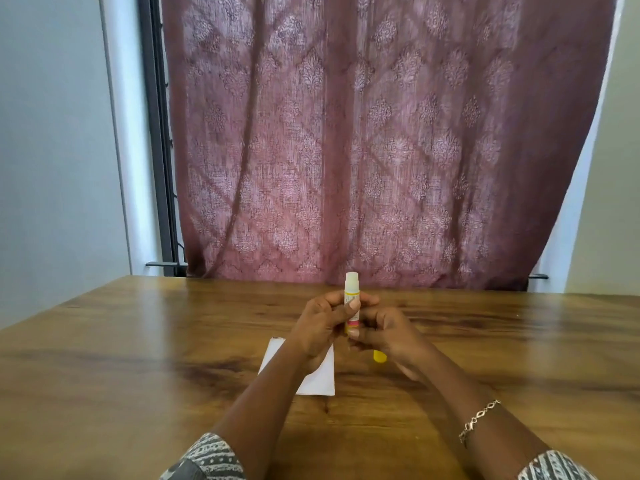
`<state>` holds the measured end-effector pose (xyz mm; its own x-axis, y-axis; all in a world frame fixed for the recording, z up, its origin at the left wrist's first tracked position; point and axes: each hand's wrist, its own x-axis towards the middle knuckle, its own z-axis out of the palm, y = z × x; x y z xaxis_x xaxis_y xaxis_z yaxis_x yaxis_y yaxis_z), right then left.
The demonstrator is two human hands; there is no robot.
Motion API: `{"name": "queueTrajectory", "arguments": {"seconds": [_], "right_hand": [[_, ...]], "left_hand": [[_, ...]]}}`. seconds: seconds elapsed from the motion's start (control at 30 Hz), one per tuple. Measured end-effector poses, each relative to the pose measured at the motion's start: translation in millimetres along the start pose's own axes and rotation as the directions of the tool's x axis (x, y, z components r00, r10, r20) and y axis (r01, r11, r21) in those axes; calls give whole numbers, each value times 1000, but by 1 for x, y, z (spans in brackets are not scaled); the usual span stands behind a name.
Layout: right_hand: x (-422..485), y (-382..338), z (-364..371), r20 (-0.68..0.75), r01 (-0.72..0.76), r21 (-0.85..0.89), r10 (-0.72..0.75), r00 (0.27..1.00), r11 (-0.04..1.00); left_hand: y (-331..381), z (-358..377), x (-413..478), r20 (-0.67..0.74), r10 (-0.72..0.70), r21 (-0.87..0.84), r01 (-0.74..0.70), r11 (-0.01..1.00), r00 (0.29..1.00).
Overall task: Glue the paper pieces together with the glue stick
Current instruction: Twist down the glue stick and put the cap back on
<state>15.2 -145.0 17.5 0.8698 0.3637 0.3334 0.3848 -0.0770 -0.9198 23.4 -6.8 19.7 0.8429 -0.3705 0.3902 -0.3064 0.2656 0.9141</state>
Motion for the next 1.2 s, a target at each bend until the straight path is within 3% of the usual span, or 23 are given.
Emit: {"name": "queueTrajectory", "arguments": {"seconds": [0.2,0.4,0.6,0.73,0.9,1.07,1.2], "right_hand": [[1,1,0,-29,6,-74,-8,1000,997],[5,4,3,-230,14,-204,-62,971,979],[1,2,-1,-17,13,-101,-15,1000,995],[2,2,0,-40,14,-116,-19,999,993],[5,7,4,-199,-10,-180,-27,980,984],[2,4,2,-26,26,-46,-27,999,999],[1,4,-3,-51,21,-58,-24,998,998]], "left_hand": [[-1,0,0,54,20,-31,-19,999,998],[-3,2,5,42,37,-67,-34,997,998],[-3,-1,3,40,31,-16,-30,999,999],[-4,2,3,49,43,-19,-42,999,998],[-2,4,1,70,72,-34,-69,997,995],[-3,0,3,57,70,11,-71,997,996],[-3,4,1,77,71,-4,-71,997,994]]}}
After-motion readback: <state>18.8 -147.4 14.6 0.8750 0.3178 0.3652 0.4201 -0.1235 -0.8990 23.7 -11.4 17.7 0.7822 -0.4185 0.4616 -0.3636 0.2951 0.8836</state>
